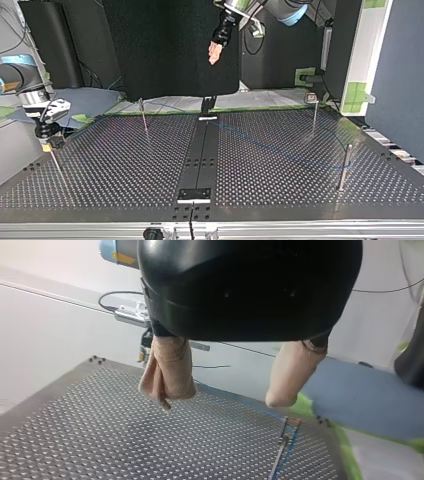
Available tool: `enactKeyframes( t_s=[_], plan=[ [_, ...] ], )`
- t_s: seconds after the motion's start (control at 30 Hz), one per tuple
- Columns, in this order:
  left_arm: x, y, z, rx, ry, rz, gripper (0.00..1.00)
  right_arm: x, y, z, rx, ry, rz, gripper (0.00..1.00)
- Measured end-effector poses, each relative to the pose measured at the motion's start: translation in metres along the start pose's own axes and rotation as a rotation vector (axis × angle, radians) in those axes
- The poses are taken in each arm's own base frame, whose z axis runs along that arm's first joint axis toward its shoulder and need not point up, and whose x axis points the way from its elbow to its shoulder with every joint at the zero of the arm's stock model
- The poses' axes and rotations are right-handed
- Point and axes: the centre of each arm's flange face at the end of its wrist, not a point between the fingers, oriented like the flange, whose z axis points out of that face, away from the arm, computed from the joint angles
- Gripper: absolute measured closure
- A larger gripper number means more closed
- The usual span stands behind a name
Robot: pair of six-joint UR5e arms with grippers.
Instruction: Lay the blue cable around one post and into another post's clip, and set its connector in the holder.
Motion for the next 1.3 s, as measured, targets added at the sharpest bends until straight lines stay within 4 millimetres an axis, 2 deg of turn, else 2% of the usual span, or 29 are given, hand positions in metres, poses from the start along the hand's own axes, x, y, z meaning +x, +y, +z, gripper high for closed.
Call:
enactKeyframes(
  t_s=[0.93,1.3],
  plan=[
    [-0.023,0.0,0.017,-0.026,-0.241,-0.046,0.0,0.0,-0.001,0.001,-0.038,0.001,0.054,0.01],
    [-0.025,-0.001,0.018,-0.017,-0.258,-0.049,0.0,-0.001,-0.007,0.003,-0.047,0.002,0.072,0.01]
  ],
)
